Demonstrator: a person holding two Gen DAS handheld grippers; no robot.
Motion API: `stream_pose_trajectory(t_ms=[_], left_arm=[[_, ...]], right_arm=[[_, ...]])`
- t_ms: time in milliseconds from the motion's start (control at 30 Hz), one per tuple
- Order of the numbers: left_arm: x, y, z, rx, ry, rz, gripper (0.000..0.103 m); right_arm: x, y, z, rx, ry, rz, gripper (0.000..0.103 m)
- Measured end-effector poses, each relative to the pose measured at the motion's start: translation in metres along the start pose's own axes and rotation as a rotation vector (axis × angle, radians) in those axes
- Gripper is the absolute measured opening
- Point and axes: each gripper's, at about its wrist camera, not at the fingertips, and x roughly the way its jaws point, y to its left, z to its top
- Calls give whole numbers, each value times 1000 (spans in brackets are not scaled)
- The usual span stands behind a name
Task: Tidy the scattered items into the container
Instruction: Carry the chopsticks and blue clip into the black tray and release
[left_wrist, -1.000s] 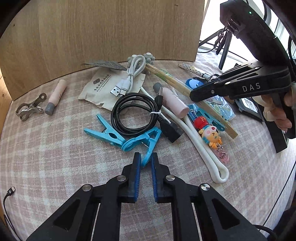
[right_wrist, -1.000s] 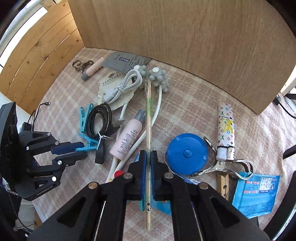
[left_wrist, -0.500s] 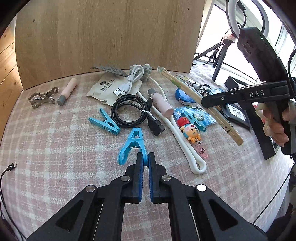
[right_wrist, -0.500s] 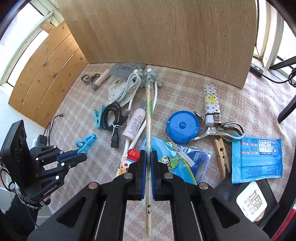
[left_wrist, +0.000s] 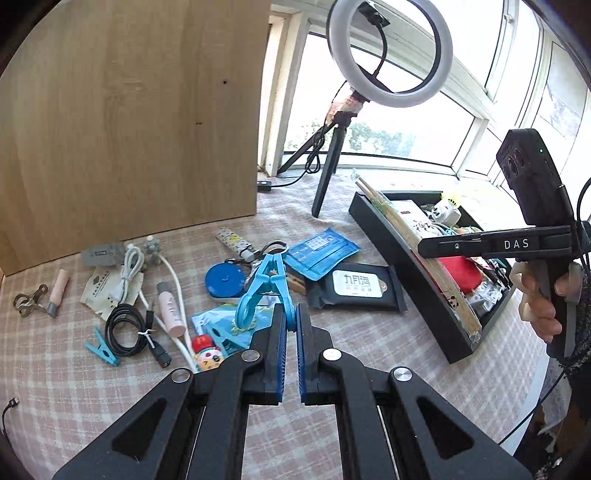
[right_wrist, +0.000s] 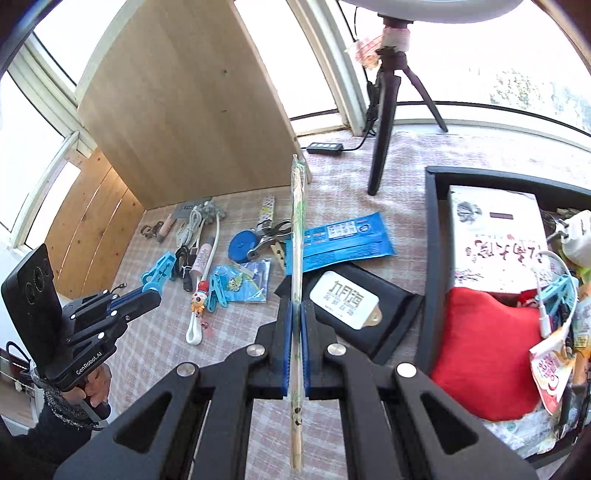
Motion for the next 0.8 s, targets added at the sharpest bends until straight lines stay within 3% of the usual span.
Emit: stream_pose_trajectory(t_ms=[333,533,600,633,800], left_arm=[[63,-139,59,171,2,-205,4],[84,-190,86,206,-21,-269,6],[93,-202,93,208,7,-263,37],[94,-206,95,212,4,-256,52],[87,-207,93,264,-31,-228,46]], right_arm=[[-101,-150,-26,235,-114,-265,5],[-115,-187,-21,270,-142,-325,5],[-114,-190,-18,275,-137,-369,17],[-116,-191,-17,284,-140,-397,30],[-121,-188,-18,287,-178,-396,32]])
